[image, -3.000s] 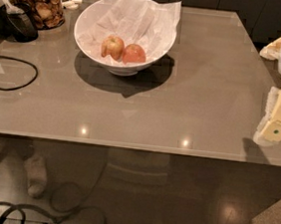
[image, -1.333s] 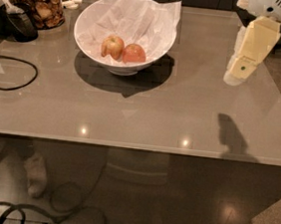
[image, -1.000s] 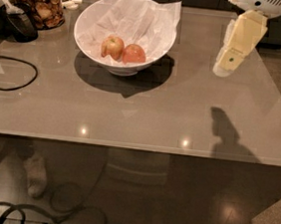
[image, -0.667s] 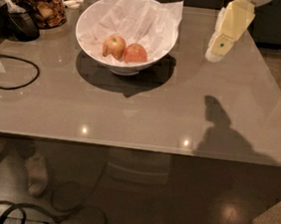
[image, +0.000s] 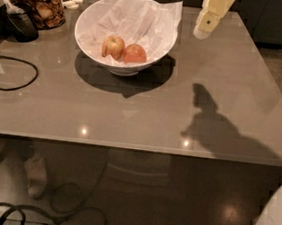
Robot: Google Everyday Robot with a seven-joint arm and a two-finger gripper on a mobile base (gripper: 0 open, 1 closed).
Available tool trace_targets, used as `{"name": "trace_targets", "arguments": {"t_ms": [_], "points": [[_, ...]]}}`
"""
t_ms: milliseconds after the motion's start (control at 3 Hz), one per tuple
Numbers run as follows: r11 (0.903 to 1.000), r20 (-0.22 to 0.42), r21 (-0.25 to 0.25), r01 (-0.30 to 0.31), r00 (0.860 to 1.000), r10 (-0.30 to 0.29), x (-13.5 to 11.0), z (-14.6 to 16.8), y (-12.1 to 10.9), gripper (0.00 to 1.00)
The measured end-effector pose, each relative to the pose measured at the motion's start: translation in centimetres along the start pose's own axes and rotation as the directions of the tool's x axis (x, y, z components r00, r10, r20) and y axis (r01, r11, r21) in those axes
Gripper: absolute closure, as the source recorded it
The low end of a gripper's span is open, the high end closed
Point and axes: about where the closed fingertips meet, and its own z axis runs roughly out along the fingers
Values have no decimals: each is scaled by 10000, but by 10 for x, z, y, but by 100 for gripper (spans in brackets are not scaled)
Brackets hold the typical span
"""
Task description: Pick apple from white bowl
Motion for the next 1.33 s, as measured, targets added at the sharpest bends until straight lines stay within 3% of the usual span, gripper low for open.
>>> {"name": "trace_targets", "arguments": {"t_ms": [333,1000,1333], "points": [[9999,244,75,-142,9996,141,-9,8,-6,0],[9957,1401,-843,380,9898,-259,-72,55,-18,0],[9906,1580,-1278,492,9870,-287,-89,84,-21,14]]}}
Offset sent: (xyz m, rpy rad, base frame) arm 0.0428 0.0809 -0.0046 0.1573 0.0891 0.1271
